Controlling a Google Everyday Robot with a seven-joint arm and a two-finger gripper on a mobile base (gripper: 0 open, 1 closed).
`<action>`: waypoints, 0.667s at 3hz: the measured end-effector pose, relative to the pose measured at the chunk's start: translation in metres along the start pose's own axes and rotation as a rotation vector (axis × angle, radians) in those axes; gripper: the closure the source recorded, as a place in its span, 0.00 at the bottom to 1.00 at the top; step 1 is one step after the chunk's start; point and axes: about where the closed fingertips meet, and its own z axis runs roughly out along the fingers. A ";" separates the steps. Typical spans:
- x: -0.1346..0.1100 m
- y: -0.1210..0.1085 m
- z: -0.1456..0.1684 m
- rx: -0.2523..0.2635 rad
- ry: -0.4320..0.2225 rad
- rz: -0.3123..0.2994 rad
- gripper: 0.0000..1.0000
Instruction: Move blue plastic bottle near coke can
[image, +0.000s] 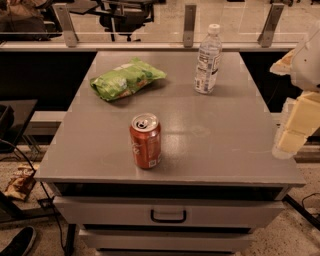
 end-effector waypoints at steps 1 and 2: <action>0.000 0.000 0.000 0.000 0.000 0.000 0.00; -0.006 -0.020 0.005 0.010 -0.024 0.035 0.00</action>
Offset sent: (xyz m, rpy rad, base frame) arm 0.0513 0.0006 -0.0001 0.0745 -0.0084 -0.0756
